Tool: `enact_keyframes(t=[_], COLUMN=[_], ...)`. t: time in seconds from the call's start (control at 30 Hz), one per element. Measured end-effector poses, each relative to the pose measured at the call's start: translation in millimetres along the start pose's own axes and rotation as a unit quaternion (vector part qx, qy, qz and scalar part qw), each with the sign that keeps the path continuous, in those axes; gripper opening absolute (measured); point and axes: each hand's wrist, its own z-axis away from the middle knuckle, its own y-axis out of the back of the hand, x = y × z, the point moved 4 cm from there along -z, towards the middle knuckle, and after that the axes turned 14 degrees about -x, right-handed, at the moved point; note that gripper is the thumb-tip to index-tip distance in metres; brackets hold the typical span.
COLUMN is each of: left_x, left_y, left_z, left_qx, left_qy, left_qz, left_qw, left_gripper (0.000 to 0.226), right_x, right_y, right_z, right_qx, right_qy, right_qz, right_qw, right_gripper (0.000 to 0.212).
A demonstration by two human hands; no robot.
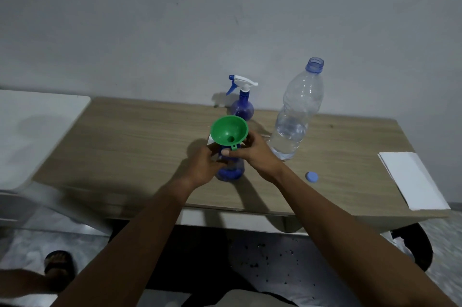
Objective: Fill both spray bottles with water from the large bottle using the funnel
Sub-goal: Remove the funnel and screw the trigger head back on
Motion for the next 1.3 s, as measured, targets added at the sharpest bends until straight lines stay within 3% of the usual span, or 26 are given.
enact_keyframes(t=[0.2, 0.33, 0.4, 0.5, 0.6, 0.7, 1.0, 1.3], left_x=[-11.9, -18.1, -21.3, -27.5, -32.2, -40.1, -45.7, -41.2], left_y=[5.6, 16.8, 25.3, 35.2, 44.5, 50.4, 51.2, 51.6], left_z=[-6.4, -5.0, -2.9, 0.4, 2.5, 2.8, 4.1, 6.1], left_qx=[-0.022, -0.026, -0.022, -0.025, -0.024, -0.011, 0.003, 0.005], left_qy=[-0.014, -0.038, -0.041, -0.041, -0.042, -0.045, -0.044, -0.05], left_qz=[0.007, 0.039, 0.033, 0.032, 0.044, 0.047, 0.053, 0.038], left_qw=[1.0, 0.998, 0.998, 0.998, 0.998, 0.998, 0.998, 0.998], left_gripper=[0.044, 0.066, 0.074, 0.079, 0.079, 0.08, 0.075, 0.072], right_x=[-29.1, -50.4, -45.1, -10.8, 15.5, 26.7, 38.4, 41.1], right_y=[-7.6, 8.4, 21.3, 31.9, 33.1, 30.0, 22.4, 23.8], right_z=[-7.7, -9.5, -6.1, 2.2, 14.3, 14.4, -2.9, -0.4], right_qx=[0.045, 0.132, 0.182, 0.204, 0.165, 0.116, 0.08, 0.049], right_qy=[0.063, 0.122, 0.111, -0.056, -0.206, -0.259, -0.27, -0.276], right_qz=[-0.054, -0.114, -0.016, 0.216, 0.417, 0.526, 0.658, 0.66], right_qw=[0.996, 0.977, 0.977, 0.953, 0.87, 0.802, 0.698, 0.697], right_gripper=[0.047, 0.038, 0.044, 0.068, 0.073, 0.066, 0.045, 0.056])
